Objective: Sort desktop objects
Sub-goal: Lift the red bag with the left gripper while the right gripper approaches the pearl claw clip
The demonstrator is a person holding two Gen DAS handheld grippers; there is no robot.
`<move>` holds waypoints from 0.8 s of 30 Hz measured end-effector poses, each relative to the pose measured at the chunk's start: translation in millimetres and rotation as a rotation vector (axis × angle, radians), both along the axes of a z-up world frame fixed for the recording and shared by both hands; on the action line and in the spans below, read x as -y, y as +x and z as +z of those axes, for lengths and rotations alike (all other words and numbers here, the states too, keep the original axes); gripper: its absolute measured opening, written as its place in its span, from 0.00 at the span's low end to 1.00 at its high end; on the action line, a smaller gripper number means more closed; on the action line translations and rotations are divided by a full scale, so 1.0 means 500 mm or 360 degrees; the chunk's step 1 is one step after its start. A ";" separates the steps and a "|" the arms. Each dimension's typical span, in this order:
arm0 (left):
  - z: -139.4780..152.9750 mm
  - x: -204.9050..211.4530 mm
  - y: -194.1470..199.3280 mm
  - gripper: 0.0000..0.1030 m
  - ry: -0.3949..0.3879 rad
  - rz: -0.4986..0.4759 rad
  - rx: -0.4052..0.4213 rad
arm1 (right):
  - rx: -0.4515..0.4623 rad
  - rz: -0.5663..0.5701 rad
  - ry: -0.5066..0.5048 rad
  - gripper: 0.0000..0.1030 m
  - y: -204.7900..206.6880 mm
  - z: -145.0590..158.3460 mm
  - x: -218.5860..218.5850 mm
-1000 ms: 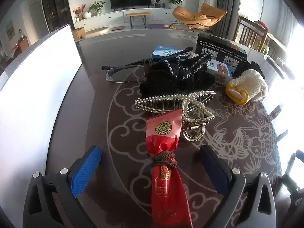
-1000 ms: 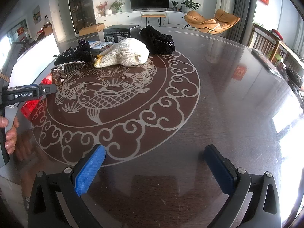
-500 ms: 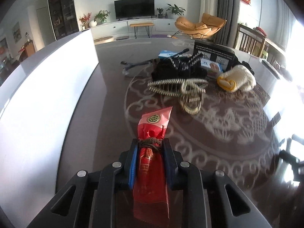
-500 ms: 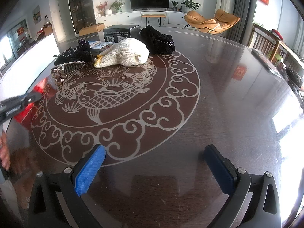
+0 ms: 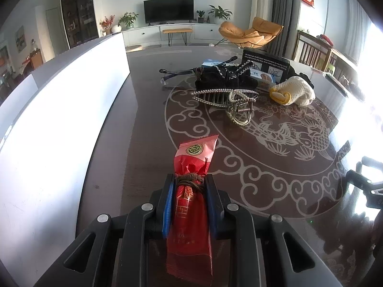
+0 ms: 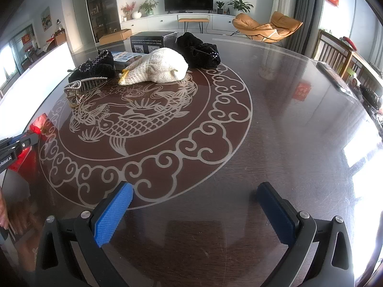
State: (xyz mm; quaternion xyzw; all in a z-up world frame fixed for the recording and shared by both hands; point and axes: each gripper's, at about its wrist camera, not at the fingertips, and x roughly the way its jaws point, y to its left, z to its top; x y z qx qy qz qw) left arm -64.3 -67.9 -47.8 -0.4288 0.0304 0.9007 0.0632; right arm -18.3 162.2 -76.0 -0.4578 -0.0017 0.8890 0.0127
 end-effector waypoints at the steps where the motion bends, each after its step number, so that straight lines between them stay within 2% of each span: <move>1: 0.000 -0.001 0.001 0.23 0.0000 0.0000 0.0000 | 0.0000 -0.0003 -0.0009 1.00 -0.002 0.001 0.002; 5: -0.001 -0.001 0.001 0.23 0.0000 0.0000 0.0000 | 0.0025 0.0154 -0.0186 1.00 -0.045 0.020 0.070; 10: -0.001 0.000 0.001 0.23 0.0000 -0.0001 0.0000 | 0.0042 0.0360 -0.0352 1.00 -0.172 0.053 0.218; 13: 0.000 0.001 0.004 0.24 -0.0004 -0.0001 -0.0001 | 0.0123 0.0377 -0.0357 1.00 -0.254 0.051 0.283; 15: 0.000 -0.001 0.005 0.24 -0.0012 0.0000 -0.0002 | 0.0173 0.0341 -0.0312 0.96 -0.294 0.042 0.310; 16: 0.000 -0.001 0.004 0.24 -0.0013 0.0000 -0.0002 | 0.0183 0.0331 -0.0305 0.88 -0.304 0.039 0.315; 17: 0.000 -0.002 0.004 0.24 -0.0012 0.0000 -0.0002 | 0.0197 0.0325 -0.0313 0.73 -0.316 0.035 0.319; 18: 0.000 -0.002 0.004 0.24 -0.0011 0.0000 -0.0002 | 0.0205 0.0326 -0.0322 0.68 -0.321 0.034 0.322; 19: 0.000 -0.001 0.004 0.24 -0.0012 -0.0001 -0.0002 | 0.0187 0.0334 -0.0299 0.58 -0.323 0.037 0.325; 20: 0.000 -0.002 0.004 0.24 -0.0012 -0.0001 -0.0002 | 0.0192 0.0357 -0.0300 0.36 -0.324 0.036 0.326; 24: 0.000 -0.001 0.004 0.24 -0.0013 -0.0001 -0.0002 | 0.0136 0.0472 -0.0201 0.33 -0.273 0.035 0.323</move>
